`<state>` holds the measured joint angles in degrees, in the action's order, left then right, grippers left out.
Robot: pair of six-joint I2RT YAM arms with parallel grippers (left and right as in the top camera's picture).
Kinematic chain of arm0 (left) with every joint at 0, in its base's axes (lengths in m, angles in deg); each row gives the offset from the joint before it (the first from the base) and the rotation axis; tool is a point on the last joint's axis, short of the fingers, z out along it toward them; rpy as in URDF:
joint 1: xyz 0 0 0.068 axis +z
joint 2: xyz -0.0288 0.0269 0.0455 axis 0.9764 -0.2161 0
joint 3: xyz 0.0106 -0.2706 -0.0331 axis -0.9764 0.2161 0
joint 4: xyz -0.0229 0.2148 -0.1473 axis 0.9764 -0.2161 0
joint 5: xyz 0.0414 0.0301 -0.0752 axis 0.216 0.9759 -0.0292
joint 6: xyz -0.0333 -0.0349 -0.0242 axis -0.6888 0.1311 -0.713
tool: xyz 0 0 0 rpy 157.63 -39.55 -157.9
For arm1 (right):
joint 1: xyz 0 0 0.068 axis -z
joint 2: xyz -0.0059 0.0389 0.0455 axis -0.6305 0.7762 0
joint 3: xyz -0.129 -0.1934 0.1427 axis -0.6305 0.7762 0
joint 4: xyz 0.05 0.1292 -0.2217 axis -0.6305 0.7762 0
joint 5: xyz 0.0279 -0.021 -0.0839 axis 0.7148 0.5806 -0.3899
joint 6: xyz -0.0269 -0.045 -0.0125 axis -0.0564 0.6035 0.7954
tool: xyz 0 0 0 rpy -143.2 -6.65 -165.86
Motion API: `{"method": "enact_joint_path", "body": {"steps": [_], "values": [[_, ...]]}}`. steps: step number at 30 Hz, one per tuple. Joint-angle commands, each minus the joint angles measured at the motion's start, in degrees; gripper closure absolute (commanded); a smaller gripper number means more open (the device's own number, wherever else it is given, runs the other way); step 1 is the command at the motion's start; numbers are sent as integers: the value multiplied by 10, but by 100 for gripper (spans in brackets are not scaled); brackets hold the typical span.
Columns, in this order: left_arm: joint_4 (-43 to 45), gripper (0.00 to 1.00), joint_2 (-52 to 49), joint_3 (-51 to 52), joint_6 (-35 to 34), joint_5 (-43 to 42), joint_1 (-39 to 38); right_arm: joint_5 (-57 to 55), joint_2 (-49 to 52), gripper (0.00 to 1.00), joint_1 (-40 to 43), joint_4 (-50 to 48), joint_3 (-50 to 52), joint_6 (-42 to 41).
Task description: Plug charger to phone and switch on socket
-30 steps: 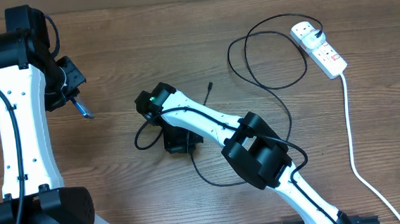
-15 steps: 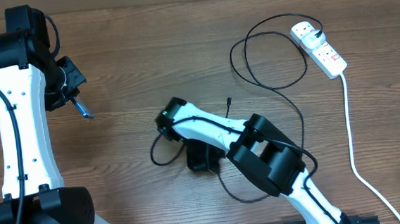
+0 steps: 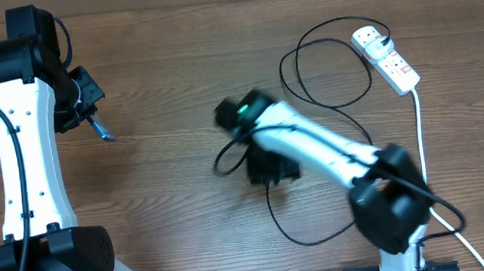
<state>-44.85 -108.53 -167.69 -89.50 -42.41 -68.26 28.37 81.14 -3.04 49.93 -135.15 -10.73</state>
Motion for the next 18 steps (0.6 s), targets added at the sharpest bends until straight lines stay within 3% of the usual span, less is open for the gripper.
{"method": "enact_joint_path", "body": {"steps": [1, 9, 11, 14, 18], "values": [[5, 96, 2, -8, 9, -8, 2, -15, -3, 16, 53, -9, -2, 48], [20, 96, 2, -8, 9, -57, 1, 20, 2, 16, 151, -137, 0, 52], [20, 96, 2, -8, 10, -64, 1, 17, 6, 19, 164, -172, 7, 51], [20, 96, 2, -8, 16, -66, 1, 18, 13, 36, 174, -215, 28, 51], [22, 96, 2, -8, 23, -66, 1, 19, 16, 38, 174, -268, 66, 35]]}}
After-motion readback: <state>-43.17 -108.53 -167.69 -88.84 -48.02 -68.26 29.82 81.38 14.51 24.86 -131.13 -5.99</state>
